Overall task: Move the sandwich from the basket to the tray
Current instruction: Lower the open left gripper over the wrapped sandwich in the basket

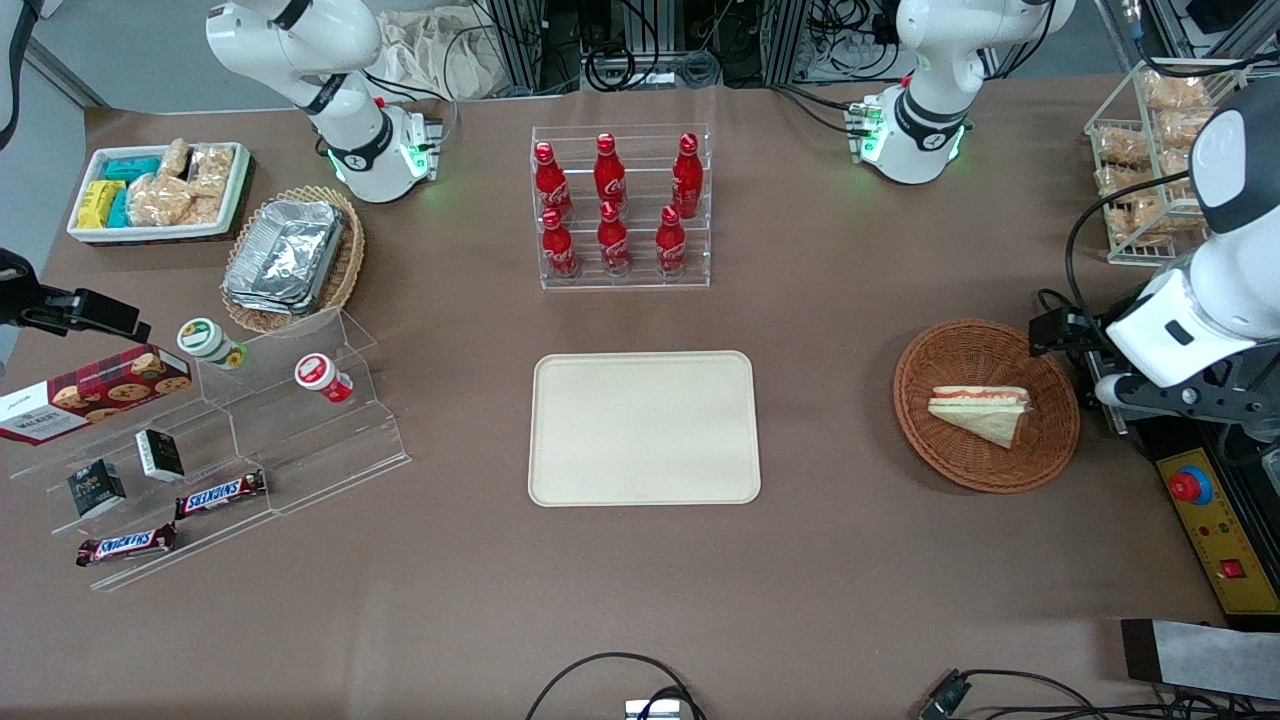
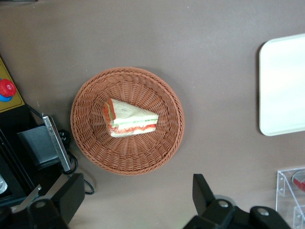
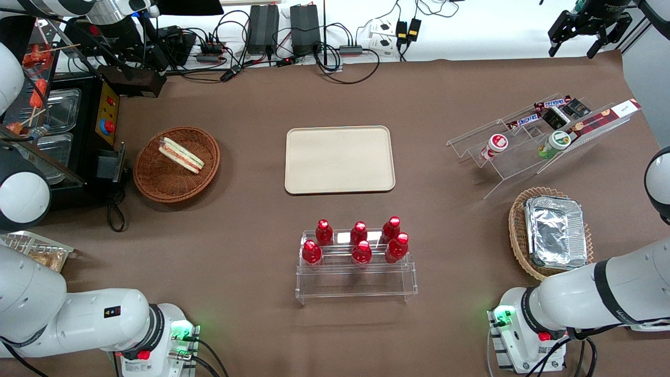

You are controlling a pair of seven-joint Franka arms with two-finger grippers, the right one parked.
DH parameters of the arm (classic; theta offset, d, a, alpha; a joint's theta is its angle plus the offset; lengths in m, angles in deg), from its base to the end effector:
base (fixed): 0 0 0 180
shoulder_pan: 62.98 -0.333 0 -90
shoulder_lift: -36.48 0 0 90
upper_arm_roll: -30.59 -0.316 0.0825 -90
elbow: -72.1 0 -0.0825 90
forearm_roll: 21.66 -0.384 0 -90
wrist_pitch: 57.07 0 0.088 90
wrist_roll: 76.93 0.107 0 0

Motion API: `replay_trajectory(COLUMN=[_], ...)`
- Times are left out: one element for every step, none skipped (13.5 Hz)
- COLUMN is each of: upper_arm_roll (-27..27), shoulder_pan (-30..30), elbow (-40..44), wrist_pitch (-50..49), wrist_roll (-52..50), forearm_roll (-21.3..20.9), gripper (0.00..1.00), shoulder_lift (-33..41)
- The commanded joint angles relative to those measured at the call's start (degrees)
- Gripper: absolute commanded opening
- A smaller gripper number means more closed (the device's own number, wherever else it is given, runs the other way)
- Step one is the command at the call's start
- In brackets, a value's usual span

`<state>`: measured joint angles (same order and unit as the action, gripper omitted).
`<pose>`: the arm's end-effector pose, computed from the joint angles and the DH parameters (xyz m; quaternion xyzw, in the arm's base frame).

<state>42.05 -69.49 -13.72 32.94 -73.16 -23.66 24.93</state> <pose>0.6072 -0.0380 0.5434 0.9951 -0.0762 -0.0622 0.0019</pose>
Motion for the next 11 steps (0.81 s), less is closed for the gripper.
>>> replay_trajectory(upper_arm_roll=[0.49,0.49,0.49,0.49,0.49,0.32,0.14,0.14,0.14,0.05,0.05], shoulder_pan=[-0.43,-0.43,-0.52,-0.34,-0.43,-0.52,-0.86,-1.39,-1.66,-1.83,-2.88], elbow=[2.33,2.67,2.59,2.15,1.54,0.05,-1.35,-3.81,-6.96,-10.74,-13.91], wrist_pitch=[-1.24,-1.33,-1.94,-3.34,-3.96,-3.27,-1.87,-0.38,3.38,8.46,12.16], wrist_roll=[-4.02,-3.60,-2.29,-0.19,-1.13,-3.49,-8.21,-15.39,-21.56,-25.88,-29.06], forearm_roll=[0.16,-0.37,-1.50,-1.86,-1.95,-2.13,-2.30,-2.30,-2.39,-2.22,-2.22], gripper=[1.00,1.00,1.00,1.00,1.00,1.00,1.00,1.00,1.00,1.00,1.00], shoulder_lift=[-1.81,-2.07,-2.42,-2.51,-2.43,-2.16,-2.08,-1.64,-0.76,0.46,1.17])
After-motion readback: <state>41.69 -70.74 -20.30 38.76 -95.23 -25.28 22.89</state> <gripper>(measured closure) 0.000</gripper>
